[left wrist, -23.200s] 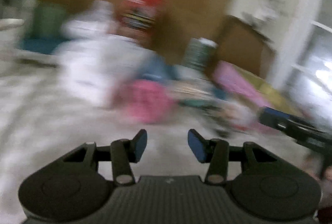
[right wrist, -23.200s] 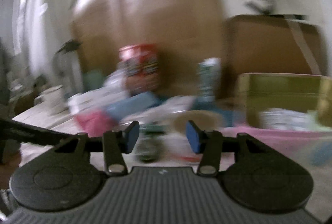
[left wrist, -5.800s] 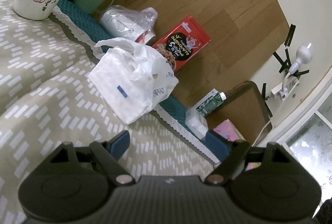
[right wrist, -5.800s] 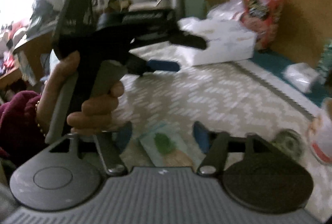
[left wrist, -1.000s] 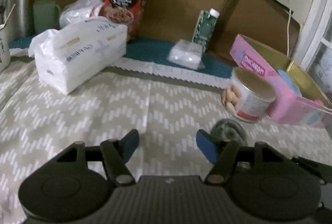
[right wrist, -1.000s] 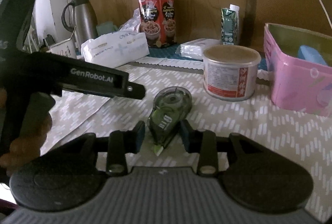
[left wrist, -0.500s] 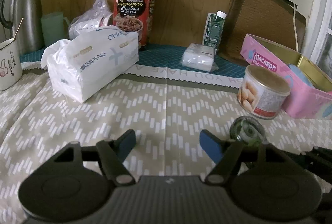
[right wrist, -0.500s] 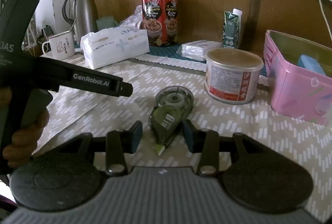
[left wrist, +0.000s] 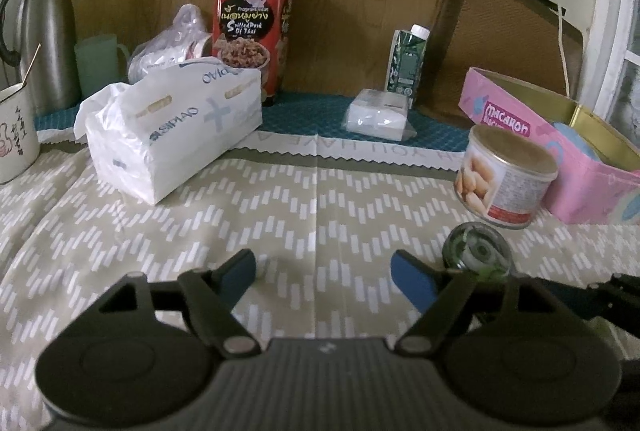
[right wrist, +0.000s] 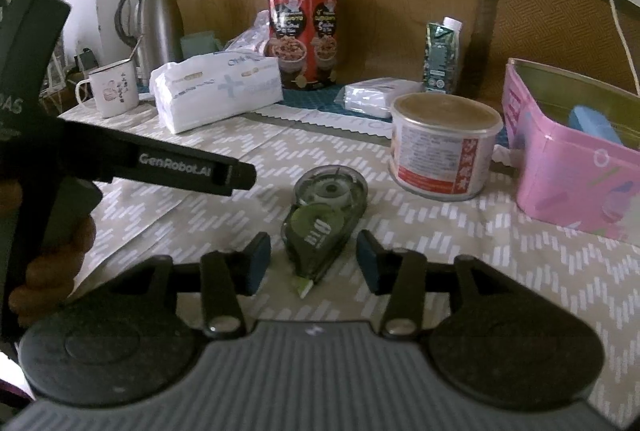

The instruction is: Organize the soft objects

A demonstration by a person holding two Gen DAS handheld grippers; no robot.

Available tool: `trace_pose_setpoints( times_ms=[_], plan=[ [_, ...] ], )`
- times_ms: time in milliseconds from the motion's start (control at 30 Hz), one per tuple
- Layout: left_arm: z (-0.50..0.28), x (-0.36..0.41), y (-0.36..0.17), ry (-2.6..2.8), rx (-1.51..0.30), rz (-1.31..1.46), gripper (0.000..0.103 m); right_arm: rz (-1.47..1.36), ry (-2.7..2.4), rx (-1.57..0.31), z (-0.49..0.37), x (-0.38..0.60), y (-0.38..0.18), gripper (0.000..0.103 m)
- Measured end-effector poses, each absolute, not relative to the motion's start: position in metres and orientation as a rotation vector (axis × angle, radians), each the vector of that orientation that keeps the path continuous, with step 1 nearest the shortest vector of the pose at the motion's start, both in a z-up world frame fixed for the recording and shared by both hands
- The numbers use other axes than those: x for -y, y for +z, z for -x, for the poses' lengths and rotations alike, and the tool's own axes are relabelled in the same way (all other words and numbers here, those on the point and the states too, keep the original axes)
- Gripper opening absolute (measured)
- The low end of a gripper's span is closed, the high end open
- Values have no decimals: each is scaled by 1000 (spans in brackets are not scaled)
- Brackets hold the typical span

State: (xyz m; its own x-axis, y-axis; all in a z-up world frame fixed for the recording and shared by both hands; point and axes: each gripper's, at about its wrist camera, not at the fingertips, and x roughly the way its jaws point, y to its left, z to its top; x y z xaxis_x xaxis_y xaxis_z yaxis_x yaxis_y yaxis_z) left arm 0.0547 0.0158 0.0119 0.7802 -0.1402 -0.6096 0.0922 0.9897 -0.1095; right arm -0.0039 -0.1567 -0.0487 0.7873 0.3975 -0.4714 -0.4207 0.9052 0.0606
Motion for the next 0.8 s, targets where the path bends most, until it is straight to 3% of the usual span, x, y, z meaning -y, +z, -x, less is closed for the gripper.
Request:
trace_pose_setpoints(
  times_ms=[167, 367, 500, 800],
  plan=[
    [-53, -22, 11, -163, -641, 125, 86, 59, 410, -499, 3, 156, -49, 52],
    [-51, -31, 10, -190, -623, 185, 88, 84, 368, -505, 3, 153, -49, 63],
    [-51, -37, 10, -164, -611, 226, 103, 87, 343, -511, 2, 152, -50, 70],
    [-49, -49, 7, -176, -589, 314, 103, 74, 310, -538, -2, 154, -50, 88]
  ],
)
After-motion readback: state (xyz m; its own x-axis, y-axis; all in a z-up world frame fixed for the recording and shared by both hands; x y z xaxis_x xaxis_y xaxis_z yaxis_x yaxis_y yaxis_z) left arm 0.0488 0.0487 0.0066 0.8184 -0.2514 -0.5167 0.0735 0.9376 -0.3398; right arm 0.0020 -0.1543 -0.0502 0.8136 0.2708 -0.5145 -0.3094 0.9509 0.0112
